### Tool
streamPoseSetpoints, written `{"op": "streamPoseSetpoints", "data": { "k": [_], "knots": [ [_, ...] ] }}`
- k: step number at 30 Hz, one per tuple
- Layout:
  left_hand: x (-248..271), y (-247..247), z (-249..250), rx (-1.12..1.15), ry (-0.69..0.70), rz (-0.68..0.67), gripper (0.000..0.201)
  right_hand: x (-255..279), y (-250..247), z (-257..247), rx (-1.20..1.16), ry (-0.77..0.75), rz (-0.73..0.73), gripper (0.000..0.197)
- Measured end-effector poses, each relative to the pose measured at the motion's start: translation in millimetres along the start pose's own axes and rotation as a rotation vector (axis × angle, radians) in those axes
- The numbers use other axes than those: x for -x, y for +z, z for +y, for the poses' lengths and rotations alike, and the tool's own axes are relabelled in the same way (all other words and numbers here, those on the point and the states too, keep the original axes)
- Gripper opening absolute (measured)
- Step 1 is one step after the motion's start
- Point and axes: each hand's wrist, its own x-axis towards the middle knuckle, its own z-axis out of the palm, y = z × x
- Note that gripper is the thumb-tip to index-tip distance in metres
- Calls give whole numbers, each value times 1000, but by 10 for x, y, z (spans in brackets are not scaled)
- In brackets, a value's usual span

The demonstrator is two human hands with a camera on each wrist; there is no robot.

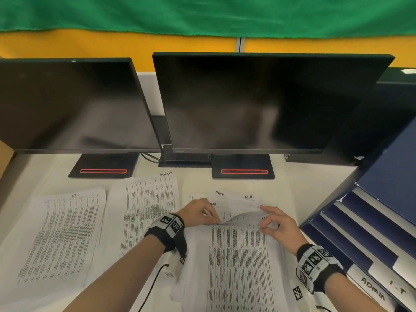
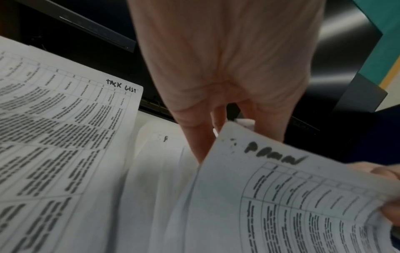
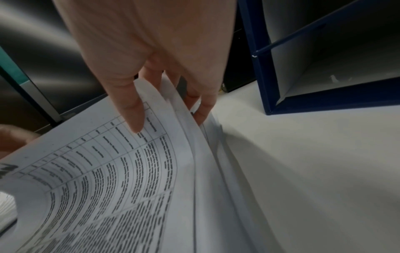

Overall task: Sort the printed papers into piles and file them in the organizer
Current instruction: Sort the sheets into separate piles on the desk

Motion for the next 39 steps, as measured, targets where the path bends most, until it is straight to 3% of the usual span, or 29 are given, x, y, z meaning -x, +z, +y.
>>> {"op": "streamPoseSetpoints", "data": {
  "k": [4, 6, 8, 11, 15, 16, 18, 20, 22, 24, 27, 31, 34, 38, 39],
  "knots": [
    [-5, 1, 52, 53, -30, -90, 7, 98, 25, 19, 28, 8, 7, 19],
    [17, -7, 86, 86, -88, -154, 26, 146, 39, -25, 42, 33, 10, 15],
    [31, -21, 107, 126, -167, -135, 44, 180, 33, -51, 53, 45, 8, 12],
    [17, -7, 125, 34, -122, -89, 27, 204, 23, 4, 104, 9, -17, 15],
    [34, 80, 197, 63, -75, -224, 15, 192, 42, 45, 133, -6, -40, 24],
    [25, 99, 200, 50, -72, -215, 15, 188, 48, 49, 135, -5, -29, 26],
    [-25, 119, 173, -88, -85, -77, 20, 201, 61, 37, 145, -5, -10, 31],
    [-73, 127, 131, -201, -163, 39, 40, 233, 65, 23, 157, -6, -20, 29],
    [-115, 144, 97, -261, -215, 19, 51, 269, 58, 2, 184, 4, -41, 21],
    [-140, 161, 90, -353, -200, 6, 47, 275, 61, -5, 270, 2, -28, 16],
    [-111, 160, 118, -463, -67, 111, 28, 273, 69, -24, 495, -38, 67, 13],
    [-34, 158, 24, -348, 94, 139, 18, 235, 67, -9, 688, -165, 161, 12],
    [30, 144, -41, -314, 116, 128, 16, 182, 83, 8, 691, -190, 91, 12],
    [14, 83, -108, -240, -41, 199, 41, 133, 87, -42, 505, -166, -29, 16],
    [-4, 55, -122, -190, -85, 237, 40, 131, 87, -57, 480, -158, -37, 16]
  ]
}}
